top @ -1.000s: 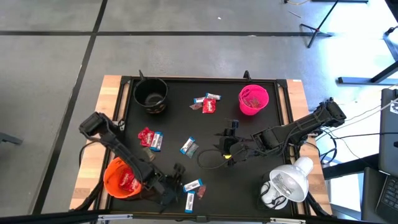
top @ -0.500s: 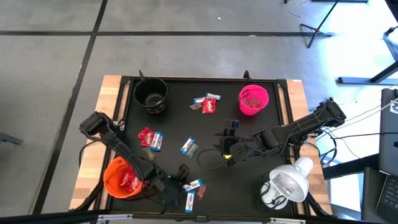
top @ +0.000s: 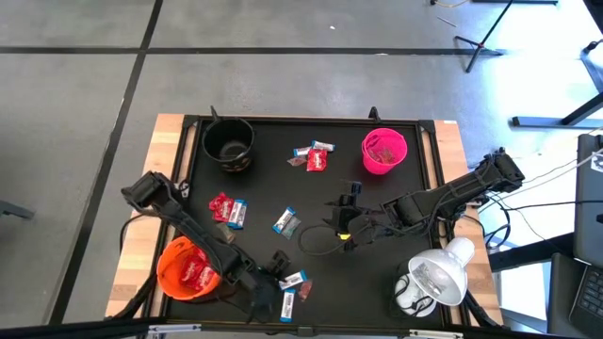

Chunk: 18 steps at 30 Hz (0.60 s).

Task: Sort candy
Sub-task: Put the white chocolate bar into the black bucket

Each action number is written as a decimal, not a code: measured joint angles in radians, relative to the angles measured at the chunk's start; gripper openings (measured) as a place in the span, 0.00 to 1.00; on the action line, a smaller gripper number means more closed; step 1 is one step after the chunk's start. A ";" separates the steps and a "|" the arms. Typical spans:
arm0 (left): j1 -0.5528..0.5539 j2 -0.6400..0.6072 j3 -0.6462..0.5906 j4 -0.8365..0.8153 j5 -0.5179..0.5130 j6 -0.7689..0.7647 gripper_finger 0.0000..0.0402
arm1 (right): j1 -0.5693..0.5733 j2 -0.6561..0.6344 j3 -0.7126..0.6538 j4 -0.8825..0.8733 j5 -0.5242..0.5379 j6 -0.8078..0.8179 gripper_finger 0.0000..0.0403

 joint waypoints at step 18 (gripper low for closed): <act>-0.003 0.049 0.000 -0.032 0.050 -0.008 0.37 | 0.000 0.000 0.000 -0.003 0.000 0.005 0.47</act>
